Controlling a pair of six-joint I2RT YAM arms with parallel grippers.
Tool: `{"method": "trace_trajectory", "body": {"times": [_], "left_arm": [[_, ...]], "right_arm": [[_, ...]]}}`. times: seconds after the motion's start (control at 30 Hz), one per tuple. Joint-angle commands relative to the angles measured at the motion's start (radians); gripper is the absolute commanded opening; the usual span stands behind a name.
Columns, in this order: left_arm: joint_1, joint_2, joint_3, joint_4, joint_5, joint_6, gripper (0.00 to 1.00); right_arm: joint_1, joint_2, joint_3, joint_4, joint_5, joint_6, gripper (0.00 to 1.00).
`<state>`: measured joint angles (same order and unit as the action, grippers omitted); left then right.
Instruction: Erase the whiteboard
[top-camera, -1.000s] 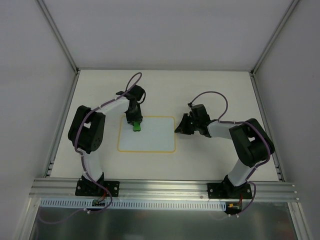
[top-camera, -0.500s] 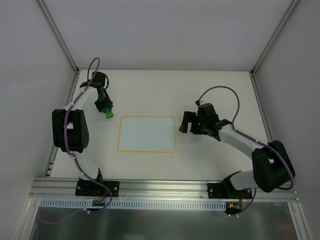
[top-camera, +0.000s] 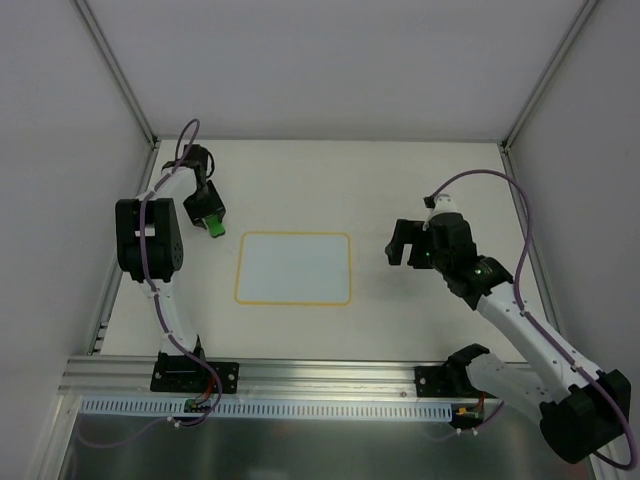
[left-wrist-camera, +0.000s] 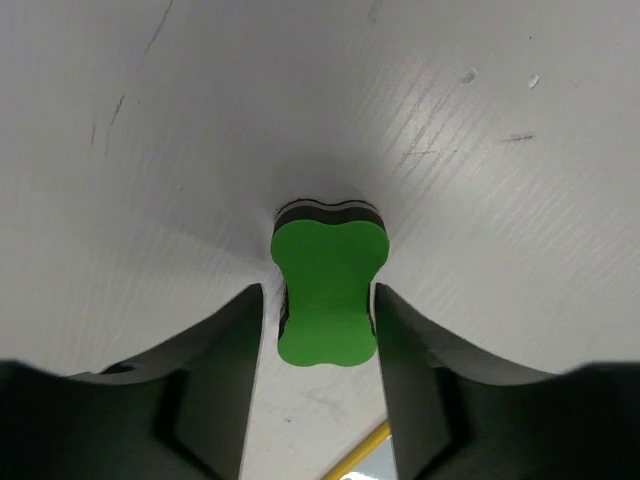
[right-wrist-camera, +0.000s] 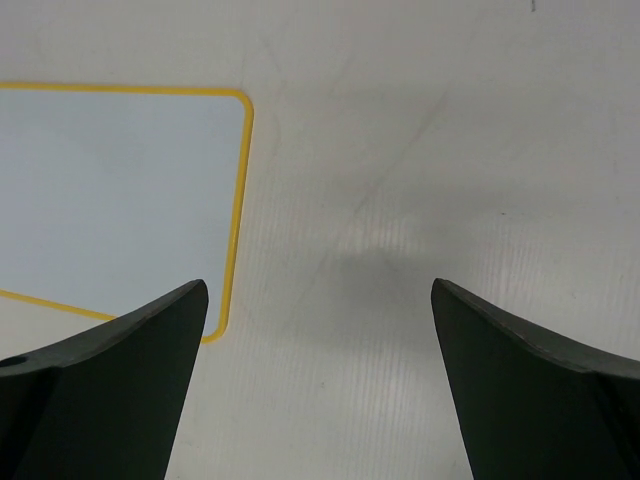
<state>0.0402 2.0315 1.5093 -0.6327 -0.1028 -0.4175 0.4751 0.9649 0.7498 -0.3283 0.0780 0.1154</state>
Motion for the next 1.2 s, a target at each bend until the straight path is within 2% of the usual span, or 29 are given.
{"method": "trace_trajectory", "body": {"times": [0.0, 0.03, 0.17, 0.23, 0.4, 0.57, 0.67, 0.83, 1.17], "left_arm": [[0.004, -0.034, 0.019, -0.015, 0.020, 0.000, 0.54], [0.004, -0.051, 0.009, -0.015, 0.017, -0.001, 0.70], [0.004, -0.228, -0.062, -0.015, 0.034, -0.017, 0.99], [0.004, -0.315, -0.090, -0.018, 0.054, -0.012, 0.99], [0.004, -0.704, -0.129, -0.030, 0.146, 0.054, 0.99], [0.004, -1.054, -0.066, -0.041, 0.130, 0.166, 0.99], [0.004, -1.190, -0.026, -0.050, 0.111, 0.212, 0.99], [0.004, -1.349, 0.046, -0.059, 0.060, 0.266, 0.99], [-0.008, -1.447, 0.120, -0.099, 0.023, 0.257, 0.99]], "right_arm": [[-0.012, -0.095, 0.043, -0.073, 0.080, -0.039, 0.99], [-0.015, -0.109, 0.049, -0.084, 0.095, -0.042, 0.99], [-0.023, -0.170, 0.112, -0.150, 0.161, -0.071, 0.99], [-0.023, -0.207, 0.149, -0.201, 0.221, -0.095, 0.99], [-0.023, -0.285, 0.302, -0.294, 0.359, -0.192, 0.99], [-0.023, -0.382, 0.430, -0.302, 0.453, -0.313, 0.99], [-0.023, -0.411, 0.517, -0.302, 0.488, -0.355, 0.99], [-0.023, -0.474, 0.617, -0.299, 0.497, -0.442, 0.99], [-0.024, -0.523, 0.648, -0.298, 0.505, -0.502, 0.99]]}}
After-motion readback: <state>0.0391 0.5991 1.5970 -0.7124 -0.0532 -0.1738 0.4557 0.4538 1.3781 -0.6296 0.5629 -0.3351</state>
